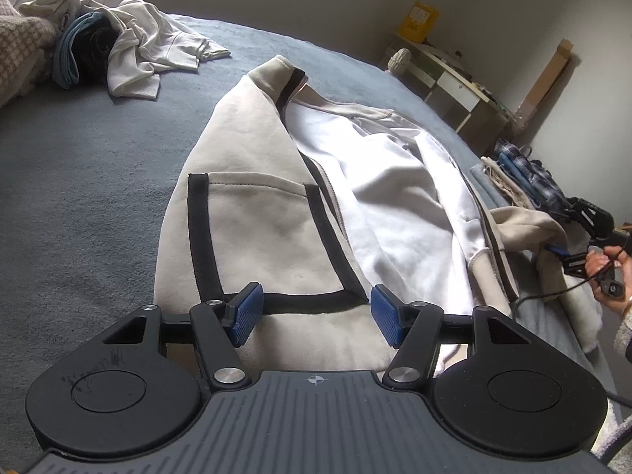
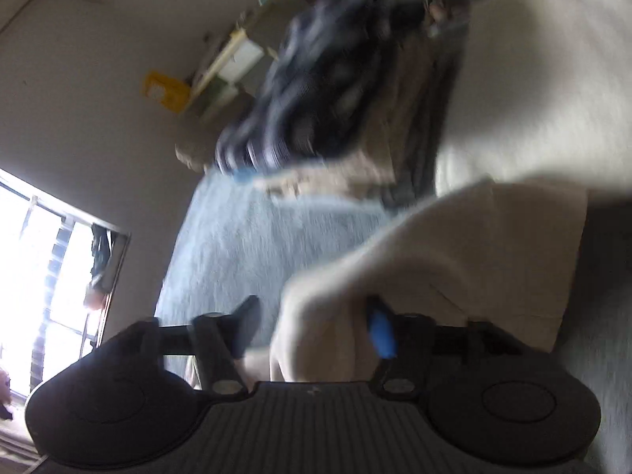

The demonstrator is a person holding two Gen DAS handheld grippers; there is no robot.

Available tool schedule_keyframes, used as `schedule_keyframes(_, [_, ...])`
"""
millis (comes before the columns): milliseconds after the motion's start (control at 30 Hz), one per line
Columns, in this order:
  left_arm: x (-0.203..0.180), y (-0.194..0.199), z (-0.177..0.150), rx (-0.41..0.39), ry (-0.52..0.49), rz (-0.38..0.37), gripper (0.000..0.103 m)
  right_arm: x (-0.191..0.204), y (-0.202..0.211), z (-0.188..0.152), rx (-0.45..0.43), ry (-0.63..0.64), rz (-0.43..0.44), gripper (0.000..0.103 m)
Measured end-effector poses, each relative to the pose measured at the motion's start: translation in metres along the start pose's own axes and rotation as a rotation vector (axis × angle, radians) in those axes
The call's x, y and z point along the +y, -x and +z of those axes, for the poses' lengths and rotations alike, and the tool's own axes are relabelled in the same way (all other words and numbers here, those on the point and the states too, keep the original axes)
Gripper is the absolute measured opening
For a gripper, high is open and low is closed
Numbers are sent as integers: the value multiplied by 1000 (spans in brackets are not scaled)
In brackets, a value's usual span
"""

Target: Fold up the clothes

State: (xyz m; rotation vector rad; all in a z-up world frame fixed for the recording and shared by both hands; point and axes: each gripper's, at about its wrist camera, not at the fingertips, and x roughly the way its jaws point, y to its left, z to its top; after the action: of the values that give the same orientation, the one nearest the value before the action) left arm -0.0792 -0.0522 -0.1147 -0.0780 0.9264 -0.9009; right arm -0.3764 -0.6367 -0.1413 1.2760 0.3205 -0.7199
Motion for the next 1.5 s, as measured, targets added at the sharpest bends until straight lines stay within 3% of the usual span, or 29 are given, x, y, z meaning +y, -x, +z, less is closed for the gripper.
schedule_keyframes(67, [-1, -3, 0, 6, -6, 4, 60, -11, -7, -24, 132, 9, 28, 70])
schedule_keyframes(167, [-4, -7, 1, 17, -14, 10, 60, -28, -19, -60, 272, 56, 3, 75])
schedule_keyframes(233, [-6, -7, 2, 17, -18, 12, 60, -39, -29, -78, 330, 55, 1, 75])
schedule_keyframes(400, [-11, -8, -1, 18, -22, 21, 60, -32, -36, -111, 392, 135, 97, 80])
schedule_keyframes(433, [-11, -9, -2, 21, -20, 24, 60, -27, -37, -117, 406, 176, 96, 70])
schedule_keyframes(467, [-12, -11, -3, 24, -19, 27, 60, -20, -38, -123, 412, 234, 79, 49])
schedule_keyframes(500, [-12, -11, -3, 25, -19, 30, 60, -14, -38, -129, 417, 290, 60, 37])
schedule_keyframes(533, [-13, -12, -4, 26, -20, 33, 60, -8, -37, -134, 416, 344, 50, 16])
schedule_keyframes(667, [-13, -15, -2, 33, -27, 44, 60, 33, -5, -129, 246, 559, 11, 13])
schedule_keyframes(767, [-14, -18, -1, 45, -32, 45, 60, 76, 23, -84, 30, 685, -8, 13])
schedule_keyframes(867, [-14, -21, -1, 58, -29, 42, 60, 98, 40, -46, -87, 751, -90, 13])
schedule_keyframes(967, [-14, -26, -2, 73, -14, 38, 60, 92, 28, -26, -121, 804, -228, 13])
schedule_keyframes(1100, [-14, -29, -5, 82, -19, 39, 60, 45, -7, -11, -75, 763, -443, 13])
schedule_keyframes(1167, [-13, -29, -5, 85, -23, 41, 60, 14, -21, -6, -11, 692, -476, 14])
schedule_keyframes(1233, [-12, -28, -4, 85, -20, 36, 60, -3, -12, -2, -17, 598, -416, 19])
schedule_keyframes(1333, [-8, -26, -4, 78, -1, 19, 60, -9, 20, 3, -36, 475, -328, 41])
schedule_keyframes(1433, [-3, -25, -4, 63, 28, -3, 61, -2, 65, -6, -119, 433, -387, 70])
schedule_keyframes(1500, [-1, -24, -5, 51, 46, -16, 61, 10, 90, -21, -189, 429, -399, 71])
